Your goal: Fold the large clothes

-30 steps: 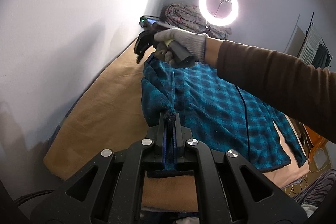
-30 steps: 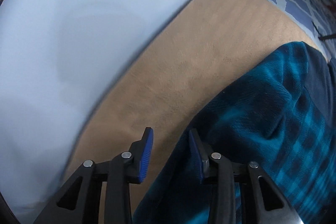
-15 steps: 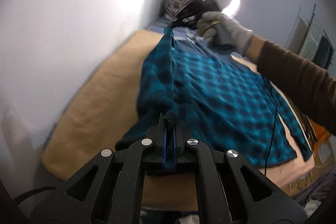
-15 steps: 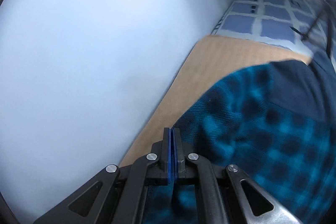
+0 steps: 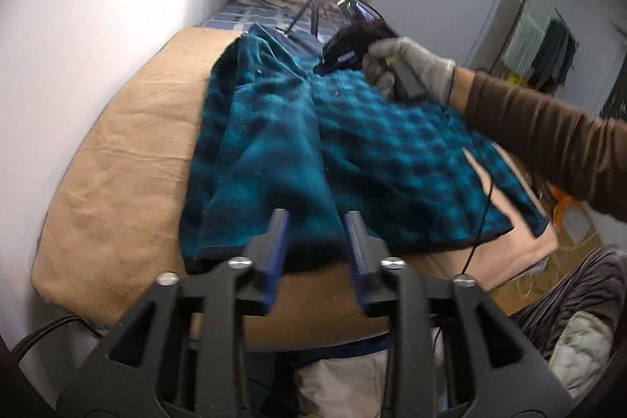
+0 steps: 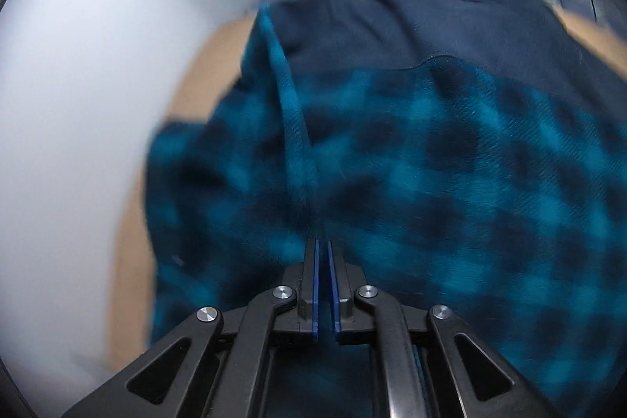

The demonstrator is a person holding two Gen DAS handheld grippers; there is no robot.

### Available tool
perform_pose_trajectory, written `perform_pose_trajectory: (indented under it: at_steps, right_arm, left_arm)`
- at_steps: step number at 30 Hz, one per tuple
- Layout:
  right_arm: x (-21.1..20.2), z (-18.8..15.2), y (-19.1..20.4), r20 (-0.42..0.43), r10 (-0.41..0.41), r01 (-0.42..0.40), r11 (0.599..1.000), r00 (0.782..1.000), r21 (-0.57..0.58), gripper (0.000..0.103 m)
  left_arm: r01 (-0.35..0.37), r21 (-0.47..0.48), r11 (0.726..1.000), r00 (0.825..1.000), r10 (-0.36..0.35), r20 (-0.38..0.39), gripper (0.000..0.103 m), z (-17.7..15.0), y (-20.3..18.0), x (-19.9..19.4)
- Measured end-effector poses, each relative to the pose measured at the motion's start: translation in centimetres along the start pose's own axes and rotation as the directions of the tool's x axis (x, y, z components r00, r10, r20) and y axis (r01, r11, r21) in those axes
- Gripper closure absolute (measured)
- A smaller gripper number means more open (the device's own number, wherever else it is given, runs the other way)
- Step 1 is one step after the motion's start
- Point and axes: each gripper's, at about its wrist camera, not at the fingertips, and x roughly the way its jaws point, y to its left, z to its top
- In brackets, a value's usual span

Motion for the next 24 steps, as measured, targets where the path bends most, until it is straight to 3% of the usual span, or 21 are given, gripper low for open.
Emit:
perform_pose_trajectory:
  at_steps: [2,4,6,8,10,11,13,17,19,20,22,23,24]
  right_arm:
    - [-0.8,-0.3,1.6,0.053,-0.088,0.093,0.991,0.995,-0.094,0.071]
    - [-1.9,-0.1,3.4,0.134,-0.107,0.129,0.977,0.985,-0.170,0.069]
    - [-2.8,0.3,4.9,0.158,-0.083,0.114,0.974,0.984,-0.198,0.058]
    - [-3.2,1.3,6.5,0.148,-0.029,0.062,0.973,0.989,-0.221,0.054]
    - [-2.7,2.3,8.6,0.153,-0.029,0.067,0.966,0.988,-0.250,0.049]
    - [-2.5,2.4,10.0,0.151,-0.037,0.077,0.961,0.988,-0.267,0.041]
    - [-1.5,3.3,11.5,0.141,-0.049,0.089,0.951,0.989,-0.297,0.039]
    - [0.5,4.1,14.5,0.121,-0.118,0.155,0.916,0.986,-0.370,0.039]
    - [1.8,4.6,14.8,0.091,-0.150,0.174,0.907,0.984,-0.383,0.044]
    - [2.7,5.0,15.2,0.074,-0.178,0.193,0.899,0.981,-0.393,0.051]
    - [3.4,5.0,15.9,0.062,-0.216,0.222,0.881,0.974,-0.418,0.060]
    - [3.9,5.0,16.2,0.058,-0.227,0.229,0.869,0.972,-0.439,0.082]
    - [4.0,4.9,16.5,0.050,-0.238,0.234,0.859,0.970,-0.455,0.094]
  left_arm:
    - [-0.001,-0.047,0.999,1.000,0.002,0.014,0.069,0.0,0.5,-0.5]
    - [-0.009,-0.115,0.993,1.000,0.012,0.022,0.069,-0.1,2.0,-0.9]
    - [-0.025,-0.191,0.981,1.000,0.025,0.002,0.069,-0.1,3.7,-0.5]
    - [-0.028,-0.247,0.968,0.999,0.021,-0.031,0.069,0.2,5.1,0.5]
    - [-0.028,-0.306,0.952,0.996,0.000,-0.092,0.069,0.2,6.5,2.6]
    - [-0.028,-0.325,0.945,0.994,-0.007,-0.107,0.069,-0.1,6.9,3.3]
    - [-0.025,-0.378,0.925,0.989,-0.032,-0.143,0.069,-0.3,8.0,5.0]
    - [-0.011,-0.418,0.908,0.988,-0.054,-0.143,0.069,-0.5,8.9,6.3]
    - [-0.008,-0.406,0.914,0.986,-0.060,-0.154,0.069,-0.4,8.7,7.0]
    - [-0.008,-0.402,0.916,0.985,-0.061,-0.159,0.071,-0.3,8.5,7.2]
    - [0.013,-0.401,0.916,0.982,-0.087,-0.169,0.099,-0.4,8.2,7.8]
    - [0.010,-0.396,0.918,0.981,-0.085,-0.172,0.099,-0.3,8.2,8.0]
    - [0.007,-0.386,0.922,0.983,-0.078,-0.169,0.101,-0.3,8.0,8.0]
